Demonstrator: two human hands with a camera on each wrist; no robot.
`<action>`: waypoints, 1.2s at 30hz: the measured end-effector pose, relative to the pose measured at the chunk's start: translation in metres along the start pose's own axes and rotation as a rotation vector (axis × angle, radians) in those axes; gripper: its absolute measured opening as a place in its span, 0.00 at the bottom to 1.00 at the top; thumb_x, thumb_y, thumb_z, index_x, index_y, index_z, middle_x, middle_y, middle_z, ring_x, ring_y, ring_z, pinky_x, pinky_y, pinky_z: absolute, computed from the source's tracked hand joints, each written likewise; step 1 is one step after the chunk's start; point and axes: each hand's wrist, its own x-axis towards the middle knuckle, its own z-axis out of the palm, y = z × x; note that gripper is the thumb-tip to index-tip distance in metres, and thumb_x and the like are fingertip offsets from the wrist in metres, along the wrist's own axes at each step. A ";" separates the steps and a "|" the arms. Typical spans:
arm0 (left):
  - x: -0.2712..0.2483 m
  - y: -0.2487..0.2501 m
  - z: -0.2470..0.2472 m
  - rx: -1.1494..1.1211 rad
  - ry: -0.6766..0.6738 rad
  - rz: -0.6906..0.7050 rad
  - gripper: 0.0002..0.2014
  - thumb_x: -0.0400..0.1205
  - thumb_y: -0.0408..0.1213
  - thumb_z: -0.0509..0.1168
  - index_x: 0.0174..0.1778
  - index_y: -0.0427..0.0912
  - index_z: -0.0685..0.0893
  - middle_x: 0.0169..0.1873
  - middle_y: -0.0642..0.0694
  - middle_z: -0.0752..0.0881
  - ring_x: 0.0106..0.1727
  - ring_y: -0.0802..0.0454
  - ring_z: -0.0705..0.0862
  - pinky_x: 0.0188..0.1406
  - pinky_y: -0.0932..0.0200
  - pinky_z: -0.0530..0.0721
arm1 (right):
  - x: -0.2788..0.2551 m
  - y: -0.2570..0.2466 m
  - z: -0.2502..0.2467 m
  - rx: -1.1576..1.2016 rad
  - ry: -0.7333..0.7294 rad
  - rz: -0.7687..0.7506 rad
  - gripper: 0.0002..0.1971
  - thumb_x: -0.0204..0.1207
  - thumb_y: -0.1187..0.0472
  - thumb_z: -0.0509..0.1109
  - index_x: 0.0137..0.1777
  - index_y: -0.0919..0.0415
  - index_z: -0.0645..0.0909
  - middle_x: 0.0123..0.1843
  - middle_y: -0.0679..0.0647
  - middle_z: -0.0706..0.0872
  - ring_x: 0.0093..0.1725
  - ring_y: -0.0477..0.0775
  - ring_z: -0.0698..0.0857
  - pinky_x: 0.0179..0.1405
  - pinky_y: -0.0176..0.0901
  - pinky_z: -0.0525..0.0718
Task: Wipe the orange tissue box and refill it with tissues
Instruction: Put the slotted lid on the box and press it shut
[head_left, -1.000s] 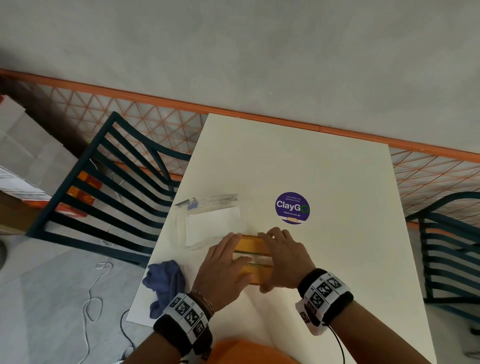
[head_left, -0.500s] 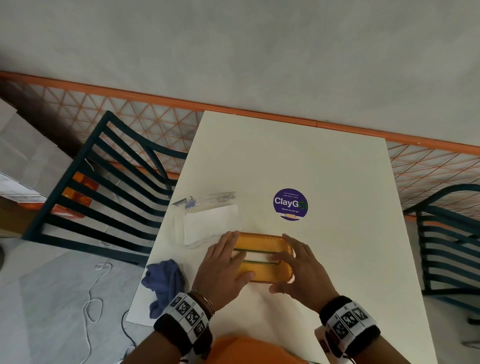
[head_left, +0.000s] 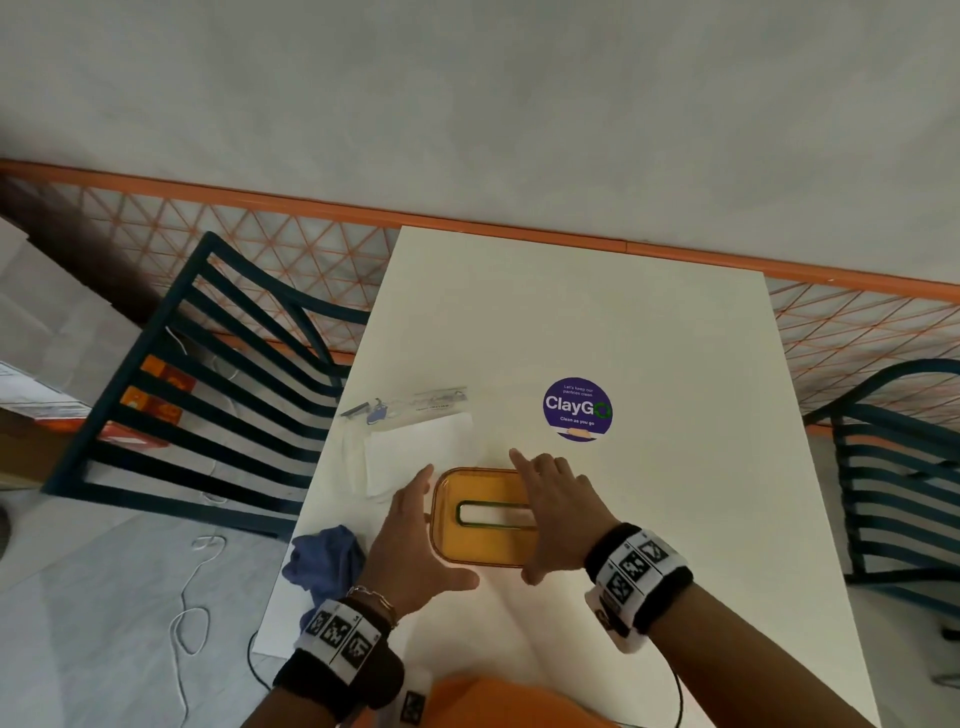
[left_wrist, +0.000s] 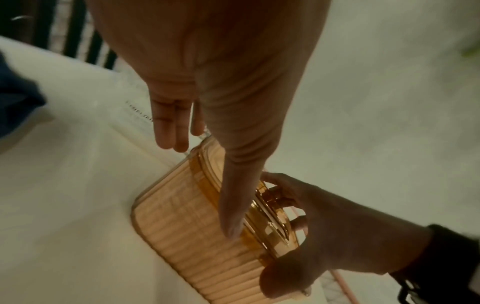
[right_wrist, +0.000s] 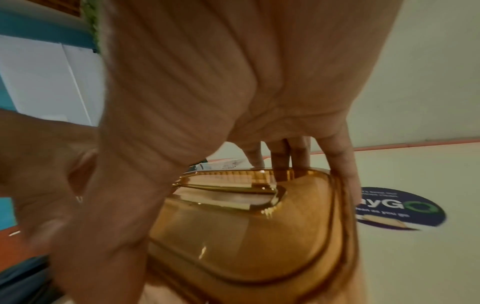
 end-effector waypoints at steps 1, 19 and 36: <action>0.001 -0.003 0.001 0.008 -0.026 0.010 0.71 0.53 0.57 0.87 0.86 0.61 0.46 0.80 0.54 0.65 0.75 0.52 0.73 0.70 0.46 0.84 | 0.002 -0.001 -0.001 -0.023 -0.012 -0.006 0.70 0.49 0.38 0.88 0.86 0.53 0.47 0.77 0.54 0.67 0.73 0.60 0.70 0.70 0.62 0.79; 0.010 -0.007 -0.006 0.063 -0.012 0.154 0.68 0.52 0.73 0.81 0.87 0.61 0.54 0.81 0.61 0.64 0.81 0.60 0.65 0.81 0.52 0.70 | -0.020 0.040 0.003 0.567 0.137 -0.114 0.62 0.41 0.48 0.88 0.78 0.38 0.59 0.72 0.39 0.71 0.70 0.49 0.74 0.67 0.55 0.83; 0.040 0.044 0.010 0.732 0.026 0.448 0.38 0.69 0.72 0.70 0.72 0.55 0.82 0.63 0.54 0.77 0.62 0.50 0.73 0.65 0.53 0.74 | -0.071 0.106 0.024 0.773 0.162 0.160 0.66 0.41 0.42 0.92 0.78 0.35 0.53 0.75 0.39 0.69 0.73 0.52 0.74 0.68 0.56 0.86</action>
